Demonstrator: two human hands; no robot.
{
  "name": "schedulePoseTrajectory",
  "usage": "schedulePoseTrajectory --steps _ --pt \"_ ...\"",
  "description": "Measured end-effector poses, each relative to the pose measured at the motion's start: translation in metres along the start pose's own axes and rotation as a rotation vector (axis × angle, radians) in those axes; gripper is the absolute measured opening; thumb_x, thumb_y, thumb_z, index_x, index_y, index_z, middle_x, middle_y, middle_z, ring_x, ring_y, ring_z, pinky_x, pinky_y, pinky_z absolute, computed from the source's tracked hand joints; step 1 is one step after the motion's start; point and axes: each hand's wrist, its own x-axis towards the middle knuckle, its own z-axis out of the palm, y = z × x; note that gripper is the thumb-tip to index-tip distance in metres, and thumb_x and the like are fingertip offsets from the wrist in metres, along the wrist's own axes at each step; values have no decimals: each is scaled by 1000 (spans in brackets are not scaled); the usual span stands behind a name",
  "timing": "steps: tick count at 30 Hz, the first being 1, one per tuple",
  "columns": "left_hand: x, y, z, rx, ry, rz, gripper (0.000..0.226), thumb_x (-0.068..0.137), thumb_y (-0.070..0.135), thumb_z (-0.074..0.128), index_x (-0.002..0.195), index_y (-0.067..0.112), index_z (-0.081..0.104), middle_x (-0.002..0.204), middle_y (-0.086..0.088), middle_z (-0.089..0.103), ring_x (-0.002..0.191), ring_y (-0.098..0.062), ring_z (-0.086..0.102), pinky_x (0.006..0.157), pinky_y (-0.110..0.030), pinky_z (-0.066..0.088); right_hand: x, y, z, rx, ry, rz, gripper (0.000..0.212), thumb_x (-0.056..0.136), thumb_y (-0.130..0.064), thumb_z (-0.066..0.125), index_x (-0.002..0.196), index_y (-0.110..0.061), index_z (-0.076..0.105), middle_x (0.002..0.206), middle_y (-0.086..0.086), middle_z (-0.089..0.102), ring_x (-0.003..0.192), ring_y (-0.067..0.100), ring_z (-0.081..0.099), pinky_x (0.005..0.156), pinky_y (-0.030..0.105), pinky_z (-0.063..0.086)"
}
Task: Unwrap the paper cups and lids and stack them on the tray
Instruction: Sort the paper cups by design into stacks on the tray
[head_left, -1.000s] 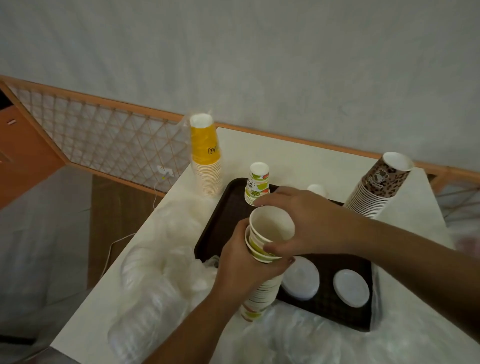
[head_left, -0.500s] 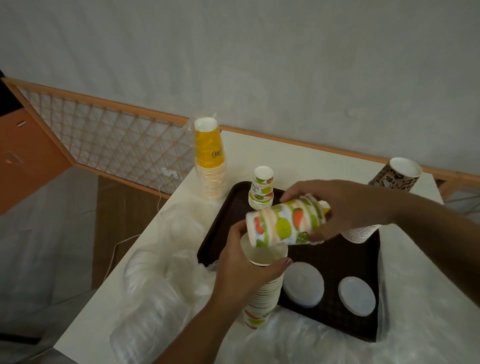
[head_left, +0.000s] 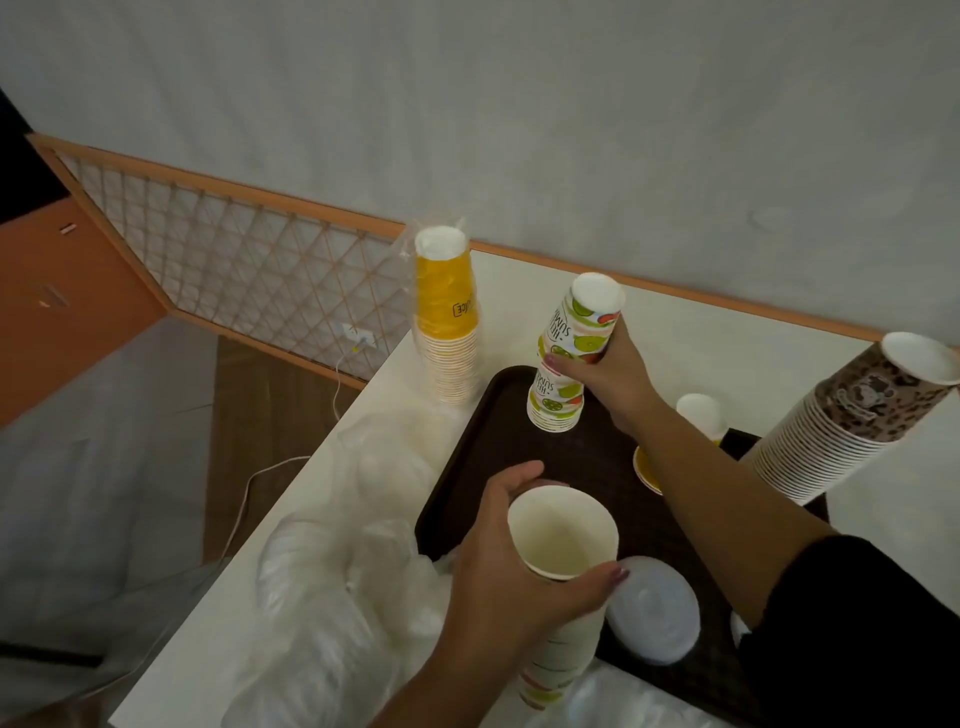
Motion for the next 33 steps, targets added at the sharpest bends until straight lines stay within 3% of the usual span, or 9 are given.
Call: schedulePoseTrajectory --steps 7,11,16,18,21,23,25,29,33 --pt "3 -2 -1 -27 -26 33 89 41 59 77 121 38 43 110 35 53 102 10 54 81 -6 44 24 15 16 -103 160 -147 69 75 -17 79 132 -23 40 124 3 52 113 19 52 94 32 47" --pt "2 -1 -1 -33 -47 51 88 44 56 79 122 35 43 111 32 55 104 10 54 82 -5 43 26 20 19 -561 69 -215 41 96 -24 52 137 -18 49 139 5 48 125 19 45 94 14 28" --pt "5 -3 -1 -26 -42 28 91 41 56 79 123 37 43 110 30 58 105 7 55 88 -14 46 4 -12 18 -662 24 -238 52 95 -31 53 143 -21 38 147 6 40 136 21 34 106 27 27" --pt "5 -2 0 -21 -48 22 93 43 51 85 124 37 42 109 28 59 106 6 55 88 -14 46 -23 -49 13 -552 -87 -250 49 91 -35 58 137 -23 47 136 1 49 123 15 48 99 22 36" --pt "3 2 2 -7 -47 34 90 50 36 91 122 41 39 106 32 57 104 14 51 81 -2 40 -80 -104 -2 -684 -514 -121 50 87 -53 49 129 -27 53 118 -12 56 107 7 56 81 8 39" --pt "2 5 4 7 -40 51 86 51 32 91 117 43 37 105 39 53 102 19 48 77 1 38 -115 -120 -11 -887 -690 -101 69 75 -71 42 128 -27 50 120 -11 57 107 10 57 86 18 45" --pt "0 4 7 3 -17 62 91 51 26 92 121 41 36 112 30 54 105 17 49 78 0 39 -134 -118 -13 -1094 -743 -138 75 69 -75 48 125 -26 48 115 -5 59 102 14 58 88 34 50" --pt "-5 7 12 16 -36 23 120 49 28 92 143 34 17 130 17 43 114 10 43 80 5 34 -150 -106 -13 -1146 -738 -165 70 72 -68 57 133 -35 42 112 -9 58 101 11 55 89 33 49" --pt "-10 10 12 33 -84 -18 115 51 32 91 142 37 21 107 37 43 91 33 40 70 6 35 -155 -99 -14 -1127 -671 -209 67 73 -61 64 131 -33 43 116 -8 55 103 13 54 90 33 49"
